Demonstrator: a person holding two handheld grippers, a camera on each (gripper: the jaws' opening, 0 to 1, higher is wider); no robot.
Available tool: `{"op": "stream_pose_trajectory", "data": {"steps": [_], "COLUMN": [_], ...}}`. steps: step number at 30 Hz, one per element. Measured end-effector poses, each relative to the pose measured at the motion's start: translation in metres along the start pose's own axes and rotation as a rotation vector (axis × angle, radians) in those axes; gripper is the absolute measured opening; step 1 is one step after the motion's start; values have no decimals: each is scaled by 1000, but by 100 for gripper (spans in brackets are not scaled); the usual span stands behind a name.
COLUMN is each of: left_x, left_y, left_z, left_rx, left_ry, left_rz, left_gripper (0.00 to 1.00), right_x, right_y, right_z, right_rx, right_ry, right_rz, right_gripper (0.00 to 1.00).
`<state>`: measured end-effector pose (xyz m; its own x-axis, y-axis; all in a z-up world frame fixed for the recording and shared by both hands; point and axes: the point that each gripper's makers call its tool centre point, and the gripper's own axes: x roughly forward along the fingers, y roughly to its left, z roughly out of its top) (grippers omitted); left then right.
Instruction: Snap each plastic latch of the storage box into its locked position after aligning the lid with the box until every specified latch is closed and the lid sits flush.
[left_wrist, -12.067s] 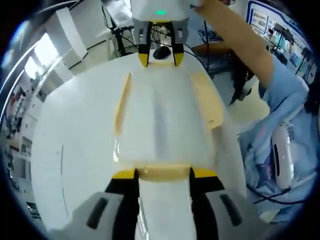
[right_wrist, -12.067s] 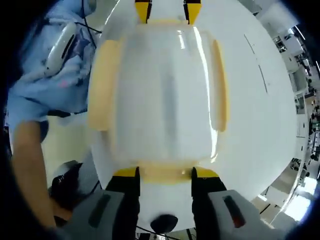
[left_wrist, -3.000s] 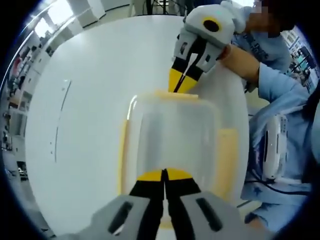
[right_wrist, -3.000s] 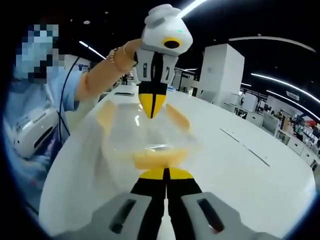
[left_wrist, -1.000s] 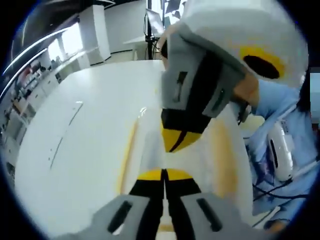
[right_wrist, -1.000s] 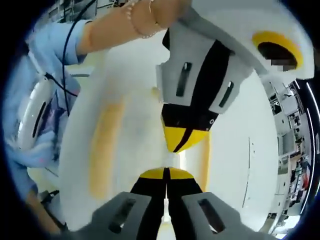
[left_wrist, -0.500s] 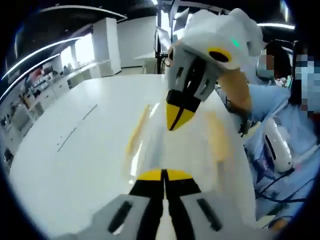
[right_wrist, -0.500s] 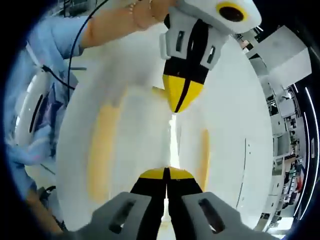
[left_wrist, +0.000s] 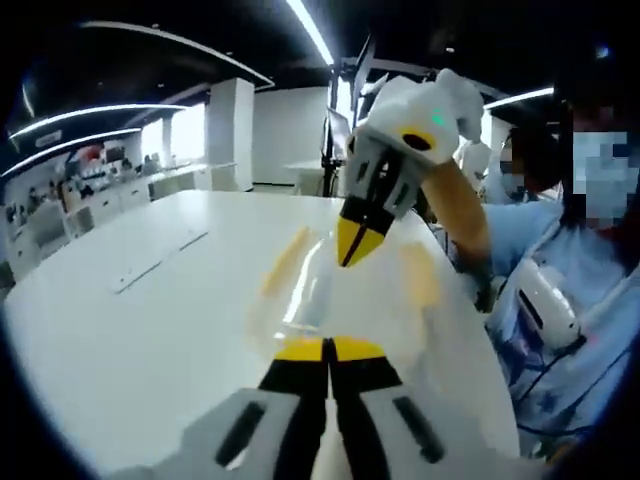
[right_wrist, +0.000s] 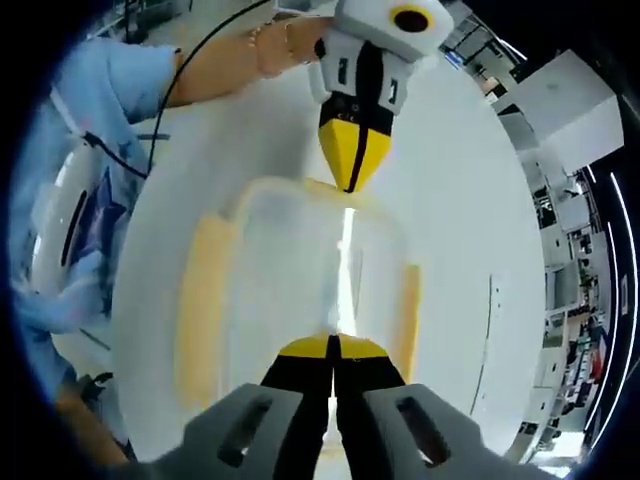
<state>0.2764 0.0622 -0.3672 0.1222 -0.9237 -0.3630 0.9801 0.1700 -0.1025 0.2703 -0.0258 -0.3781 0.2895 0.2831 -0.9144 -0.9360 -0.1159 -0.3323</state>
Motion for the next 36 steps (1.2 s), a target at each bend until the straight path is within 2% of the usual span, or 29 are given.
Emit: {"op": "stream_pose_trajectory", "data": {"steps": [2,5,9,10,17,20,22,23,24,29,36], "left_x": [-1,-2,0,1,4,5,8,9,10,14,12], "left_y": [0,3,6,7,7,9,11,12,12,14,16], "left_z": [-1,-12,-16,-14,-14,-13,-19,-21,-22,-25,-27], "left_rx": [-32,-25,-32,-38,-34,-39,-33,-32,-30,-10,1], "left_ry": [-16,18,22,13,3,0,27,38,44,62,61], "left_rz": [-19,1,-2,-5,-8,-8,-1,-1,-2,-5,-13], "left_gripper": [0,0,0,0,0,0,0,0,0,0,0], "right_x": [0,1,0,-2,0,0,-2,0,0,-2,0], "right_y": [0,1,3,9,7,4,-5,-8,-6,-10,-9], "right_z": [0,0,-1,0,-2,-7,-25,-30,-26,-27,-27], "right_rx": [0,-18,-3,-9,3,-16,-9,-25,-31,16,39], "right_ry": [7,30,43,35,66,112,220,246,211,152,120], "right_rz": [-2,-12,-12,16,-9,-28,-67,-70,-50,2,27], "right_gripper": [0,0,0,0,0,0,0,0,0,0,0]}}
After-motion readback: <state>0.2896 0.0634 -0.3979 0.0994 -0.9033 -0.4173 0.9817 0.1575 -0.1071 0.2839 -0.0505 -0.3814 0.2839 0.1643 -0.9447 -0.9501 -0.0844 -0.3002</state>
